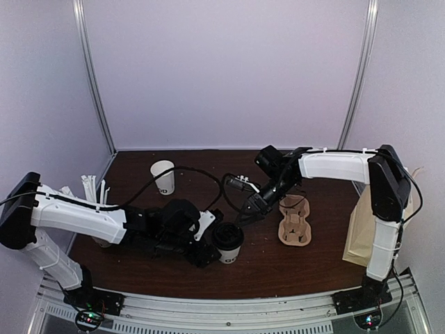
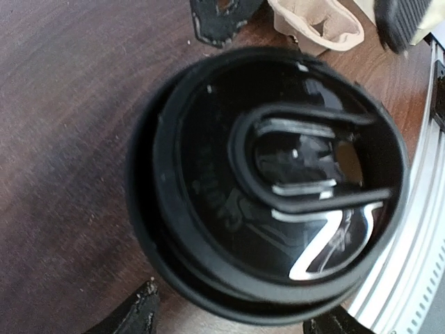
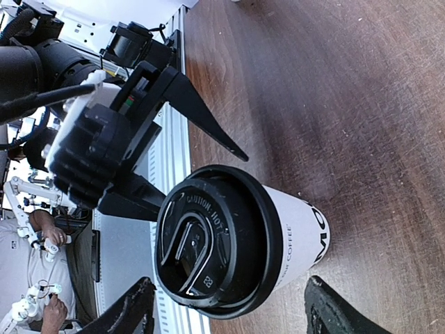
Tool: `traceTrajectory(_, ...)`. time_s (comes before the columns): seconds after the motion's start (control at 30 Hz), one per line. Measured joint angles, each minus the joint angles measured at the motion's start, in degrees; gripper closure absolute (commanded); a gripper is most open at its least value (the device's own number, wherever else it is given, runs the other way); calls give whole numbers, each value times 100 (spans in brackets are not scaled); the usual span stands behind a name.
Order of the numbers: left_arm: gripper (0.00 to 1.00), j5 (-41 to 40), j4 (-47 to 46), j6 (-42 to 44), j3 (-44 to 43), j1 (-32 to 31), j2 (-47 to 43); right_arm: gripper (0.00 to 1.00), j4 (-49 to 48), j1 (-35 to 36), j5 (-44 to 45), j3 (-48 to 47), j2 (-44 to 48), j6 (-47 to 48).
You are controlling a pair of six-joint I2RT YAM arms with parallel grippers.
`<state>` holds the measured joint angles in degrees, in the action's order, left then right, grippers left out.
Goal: Pack the takeout coffee
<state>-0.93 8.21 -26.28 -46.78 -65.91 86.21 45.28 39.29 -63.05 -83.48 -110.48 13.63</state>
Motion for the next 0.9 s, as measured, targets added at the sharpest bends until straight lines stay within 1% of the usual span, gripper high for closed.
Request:
traceTrajectory(0.3, 29, -101, -35, 415, -142, 431, 68, 27, -9, -57, -208, 116, 20, 133)
traceTrajectory(0.5, 29, -66, -105, 487, -144, 826, 138, 27, 59, -79, -210, 518, 260, 251)
traceTrajectory(0.63, 29, -79, -98, 490, -146, 949, 192, 27, 142, -76, -208, 616, 468, 289)
traceTrajectory(0.8, 29, -155, 142, 214, -146, 962, 55, 31, 131, -216, -205, 634, 570, 212)
traceTrajectory(0.9, 31, -197, 382, -170, -144, 962, -251, 37, -107, -455, -179, 785, 584, -96)
